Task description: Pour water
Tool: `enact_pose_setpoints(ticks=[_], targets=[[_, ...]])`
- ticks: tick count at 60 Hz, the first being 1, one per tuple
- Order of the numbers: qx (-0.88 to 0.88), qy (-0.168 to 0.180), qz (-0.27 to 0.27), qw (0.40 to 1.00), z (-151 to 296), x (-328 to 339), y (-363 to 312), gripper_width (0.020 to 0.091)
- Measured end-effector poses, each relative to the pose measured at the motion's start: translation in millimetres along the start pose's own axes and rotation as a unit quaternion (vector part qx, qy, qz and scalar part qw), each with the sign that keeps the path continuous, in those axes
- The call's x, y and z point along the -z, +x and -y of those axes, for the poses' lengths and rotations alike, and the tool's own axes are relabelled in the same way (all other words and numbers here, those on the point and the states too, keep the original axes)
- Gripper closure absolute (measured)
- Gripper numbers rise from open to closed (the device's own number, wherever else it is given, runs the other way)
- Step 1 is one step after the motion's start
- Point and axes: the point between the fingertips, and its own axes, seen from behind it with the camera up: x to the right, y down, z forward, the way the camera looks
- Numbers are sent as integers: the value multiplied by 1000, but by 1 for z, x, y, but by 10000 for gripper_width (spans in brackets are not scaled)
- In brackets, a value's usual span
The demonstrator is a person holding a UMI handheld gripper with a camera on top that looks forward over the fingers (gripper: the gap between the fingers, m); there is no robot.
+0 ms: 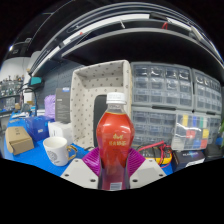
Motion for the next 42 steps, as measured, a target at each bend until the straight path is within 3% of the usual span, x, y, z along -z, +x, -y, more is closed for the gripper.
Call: enact_pose_setpoints(ticks=[4, 14, 17, 21, 34, 42], targets=[[2, 2, -7, 1000, 1, 1, 0, 771], [2, -1, -16, 1000, -2, 4, 2, 614], [-2, -21, -14, 1000, -12, 7, 1, 447], [-12, -42, -13, 999, -21, 16, 2, 281], [-21, -46, -52, 997, -21, 76, 20, 266], [-23, -27, -93, 995, -6, 130, 36, 264]])
